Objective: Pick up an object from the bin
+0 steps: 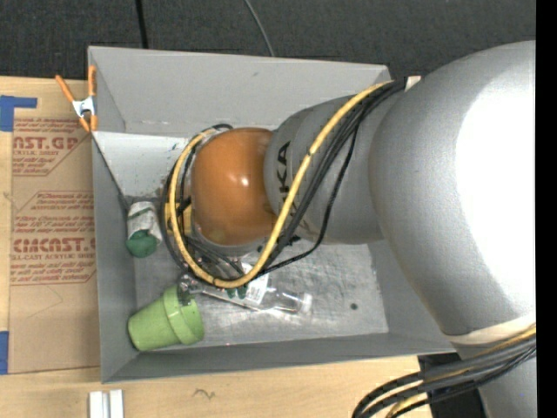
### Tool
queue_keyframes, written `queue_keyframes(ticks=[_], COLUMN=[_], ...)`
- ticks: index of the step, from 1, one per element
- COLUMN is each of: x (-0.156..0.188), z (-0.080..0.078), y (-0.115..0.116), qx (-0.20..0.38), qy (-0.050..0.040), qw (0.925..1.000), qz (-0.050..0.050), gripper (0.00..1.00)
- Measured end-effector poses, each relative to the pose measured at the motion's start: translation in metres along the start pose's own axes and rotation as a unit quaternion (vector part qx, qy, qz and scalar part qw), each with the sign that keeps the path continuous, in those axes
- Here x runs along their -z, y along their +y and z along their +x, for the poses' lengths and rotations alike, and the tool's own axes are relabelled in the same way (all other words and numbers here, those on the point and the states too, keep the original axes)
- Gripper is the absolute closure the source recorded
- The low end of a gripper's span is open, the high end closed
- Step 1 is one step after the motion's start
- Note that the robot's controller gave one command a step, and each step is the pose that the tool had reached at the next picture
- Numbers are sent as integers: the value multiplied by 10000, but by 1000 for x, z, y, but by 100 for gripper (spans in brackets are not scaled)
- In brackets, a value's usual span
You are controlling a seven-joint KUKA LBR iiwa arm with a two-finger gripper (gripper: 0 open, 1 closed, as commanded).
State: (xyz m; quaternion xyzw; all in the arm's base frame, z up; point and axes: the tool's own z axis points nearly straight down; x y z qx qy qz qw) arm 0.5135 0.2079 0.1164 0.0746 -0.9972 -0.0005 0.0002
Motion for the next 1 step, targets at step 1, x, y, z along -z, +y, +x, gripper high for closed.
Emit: queue_keyframes(ticks=[1], x=[209], z=[7], y=[-55], qx=[316], qy=[-25], qw=[9995], qz=[6], gripper=[100])
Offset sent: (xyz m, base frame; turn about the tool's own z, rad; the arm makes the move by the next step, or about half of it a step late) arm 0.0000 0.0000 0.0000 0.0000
